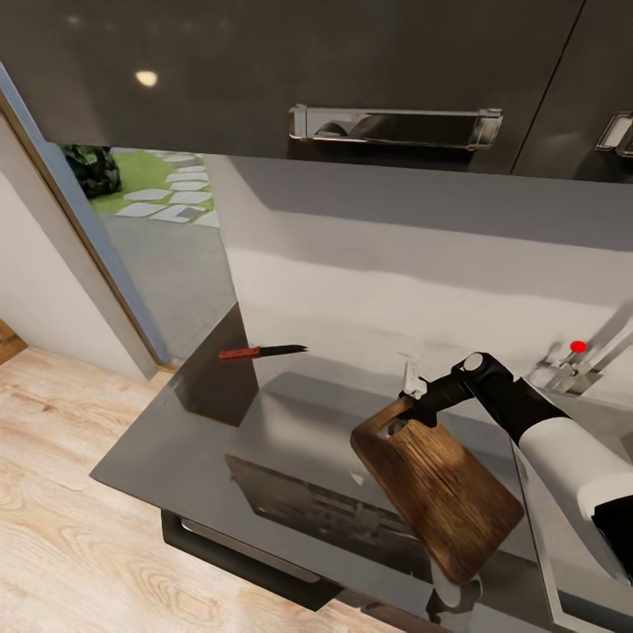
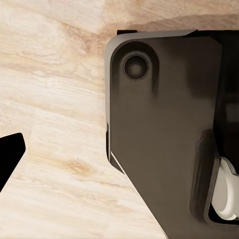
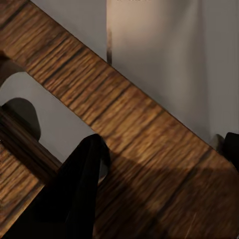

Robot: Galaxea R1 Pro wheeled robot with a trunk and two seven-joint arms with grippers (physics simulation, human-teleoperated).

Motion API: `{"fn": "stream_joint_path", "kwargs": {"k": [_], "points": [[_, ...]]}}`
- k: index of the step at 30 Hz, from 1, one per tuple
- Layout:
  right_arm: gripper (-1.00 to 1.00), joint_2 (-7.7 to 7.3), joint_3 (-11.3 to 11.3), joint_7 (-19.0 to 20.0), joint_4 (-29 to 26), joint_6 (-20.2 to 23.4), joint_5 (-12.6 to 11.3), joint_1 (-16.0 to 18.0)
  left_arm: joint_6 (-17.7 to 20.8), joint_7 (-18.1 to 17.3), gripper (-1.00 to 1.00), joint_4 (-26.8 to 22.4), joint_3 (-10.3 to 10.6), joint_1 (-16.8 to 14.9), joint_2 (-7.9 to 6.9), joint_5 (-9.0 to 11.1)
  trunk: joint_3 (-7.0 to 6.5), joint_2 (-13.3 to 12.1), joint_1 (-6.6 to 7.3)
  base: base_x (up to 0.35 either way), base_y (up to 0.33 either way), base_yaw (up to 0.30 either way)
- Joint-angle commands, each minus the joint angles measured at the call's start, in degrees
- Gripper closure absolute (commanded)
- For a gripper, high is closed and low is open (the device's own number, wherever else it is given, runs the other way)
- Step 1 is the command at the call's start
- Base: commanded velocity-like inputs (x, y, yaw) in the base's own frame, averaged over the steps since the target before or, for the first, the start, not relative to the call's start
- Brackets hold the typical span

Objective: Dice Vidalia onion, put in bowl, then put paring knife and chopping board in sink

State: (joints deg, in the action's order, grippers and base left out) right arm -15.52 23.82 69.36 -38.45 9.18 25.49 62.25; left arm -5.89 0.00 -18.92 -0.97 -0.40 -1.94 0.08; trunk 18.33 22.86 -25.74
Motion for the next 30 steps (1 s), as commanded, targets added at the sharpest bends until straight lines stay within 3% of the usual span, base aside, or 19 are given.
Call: {"fn": "stream_joint_path", "kwargs": {"k": [1, 14, 30], "points": [[1.00, -0.04, 0.26, 0.24, 0.57, 0.83, 0.00, -0.02, -0.17, 0.00, -1.00, 0.02, -0.09, -0.04, 0.01, 0.00, 0.05, 0.06, -0.05, 0.000, 0.000, 0.000], [1.00, 0.05, 0.08, 0.34, 0.55, 1.01, 0.00, -0.02, -0.19, 0.00, -1.00, 1.51, -0.17, -0.04, 0.01, 0.00, -1.10, 0.06, -0.05, -0.003, 0.000, 0.000], [1.00, 0.05, 0.05, 0.34, -0.13, 3.44, 0.00, 0.00, -0.18, 0.00, -1.00, 1.53, -0.26, -0.03, -0.27, 0.00, -2.57, 0.06, -0.05, -0.119, 0.000, 0.000]]}}
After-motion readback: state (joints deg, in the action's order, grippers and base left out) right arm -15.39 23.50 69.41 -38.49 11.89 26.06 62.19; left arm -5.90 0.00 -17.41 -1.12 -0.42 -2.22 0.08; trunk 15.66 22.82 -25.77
